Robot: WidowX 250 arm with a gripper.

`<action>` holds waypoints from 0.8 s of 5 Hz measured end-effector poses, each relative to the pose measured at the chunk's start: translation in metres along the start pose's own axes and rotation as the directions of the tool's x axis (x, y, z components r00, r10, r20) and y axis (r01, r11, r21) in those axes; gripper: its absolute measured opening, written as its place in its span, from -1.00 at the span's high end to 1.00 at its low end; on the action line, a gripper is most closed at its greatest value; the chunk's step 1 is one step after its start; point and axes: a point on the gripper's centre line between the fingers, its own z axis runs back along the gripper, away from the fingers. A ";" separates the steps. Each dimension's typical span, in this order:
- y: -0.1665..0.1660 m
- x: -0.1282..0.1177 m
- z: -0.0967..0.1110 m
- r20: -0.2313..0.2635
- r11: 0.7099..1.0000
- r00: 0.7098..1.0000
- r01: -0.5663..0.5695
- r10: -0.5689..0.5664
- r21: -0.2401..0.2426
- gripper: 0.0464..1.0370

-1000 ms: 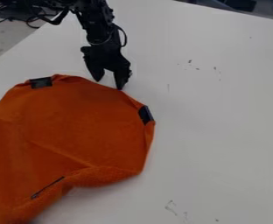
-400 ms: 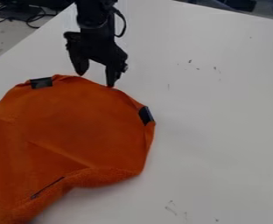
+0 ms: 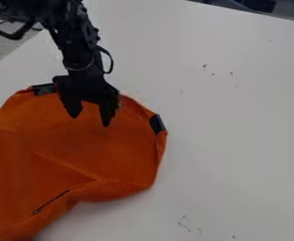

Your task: Unfold the cloth from the left to the right

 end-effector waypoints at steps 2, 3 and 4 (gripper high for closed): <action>0.002 0.011 -0.015 -0.027 1.000 1.000 0.013 -0.014 -0.013 -0.93; 0.002 0.017 -0.017 -0.025 1.000 1.000 0.015 -0.016 -0.015 -0.93; 0.001 0.022 -0.019 -0.024 1.000 1.000 0.012 -0.012 -0.014 -0.93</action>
